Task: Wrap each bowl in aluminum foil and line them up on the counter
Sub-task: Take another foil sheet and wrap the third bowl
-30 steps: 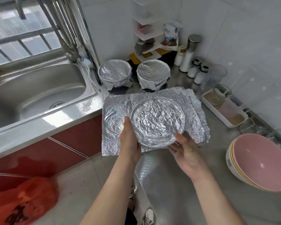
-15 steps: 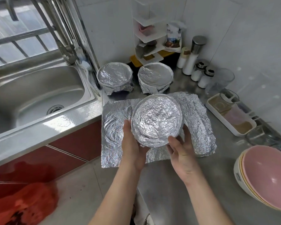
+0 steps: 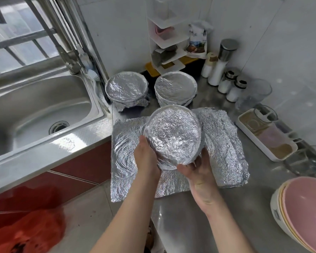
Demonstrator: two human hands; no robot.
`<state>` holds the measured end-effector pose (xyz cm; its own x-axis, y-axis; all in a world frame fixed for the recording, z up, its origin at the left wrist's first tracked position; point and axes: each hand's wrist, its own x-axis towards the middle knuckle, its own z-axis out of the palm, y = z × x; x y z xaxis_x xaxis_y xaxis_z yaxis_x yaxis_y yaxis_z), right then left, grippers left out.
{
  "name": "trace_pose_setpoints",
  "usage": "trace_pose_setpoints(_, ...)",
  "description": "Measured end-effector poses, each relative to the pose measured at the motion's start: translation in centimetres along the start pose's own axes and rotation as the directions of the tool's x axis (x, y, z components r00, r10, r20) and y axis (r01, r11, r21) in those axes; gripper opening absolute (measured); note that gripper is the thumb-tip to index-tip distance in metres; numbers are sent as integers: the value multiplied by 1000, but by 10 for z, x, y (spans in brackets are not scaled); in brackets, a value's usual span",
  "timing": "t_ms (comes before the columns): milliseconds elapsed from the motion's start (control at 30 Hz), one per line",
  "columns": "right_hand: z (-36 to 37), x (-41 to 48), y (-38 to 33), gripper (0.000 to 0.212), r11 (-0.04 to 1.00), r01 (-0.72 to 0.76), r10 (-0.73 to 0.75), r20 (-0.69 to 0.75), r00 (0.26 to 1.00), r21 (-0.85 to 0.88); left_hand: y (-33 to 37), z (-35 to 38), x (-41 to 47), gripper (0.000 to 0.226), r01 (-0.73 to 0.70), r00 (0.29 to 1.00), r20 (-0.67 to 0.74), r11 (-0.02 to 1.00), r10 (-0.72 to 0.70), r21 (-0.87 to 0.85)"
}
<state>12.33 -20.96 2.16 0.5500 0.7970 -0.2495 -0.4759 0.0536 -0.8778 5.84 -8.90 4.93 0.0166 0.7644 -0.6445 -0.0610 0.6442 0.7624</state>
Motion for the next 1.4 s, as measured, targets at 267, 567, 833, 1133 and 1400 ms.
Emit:
trace_pose_setpoints(267,-14,4,16,98,973,-161,165,8,986,-164,-1,-13,26,42,-113,992,83,974,98,199)
trace_pose_setpoints(567,-33,10,21,85,794,-341,382,-23,924,-504,-9,-21,52,46,-306,948,202,883,247,356)
trace_pose_setpoints(833,-37,12,-9,60,831,-270,239,-125,963,-486,-10,-29,59,49,-382,920,248,838,304,390)
trace_pose_setpoints(1133,-11,57,-7,49,867,-124,-11,-267,964,-483,-21,-33,37,48,-379,911,295,870,290,316)
trace_pose_setpoints(1400,-9,62,9,43,820,-132,-61,-314,947,-557,-18,-59,43,27,-287,956,39,908,290,305)
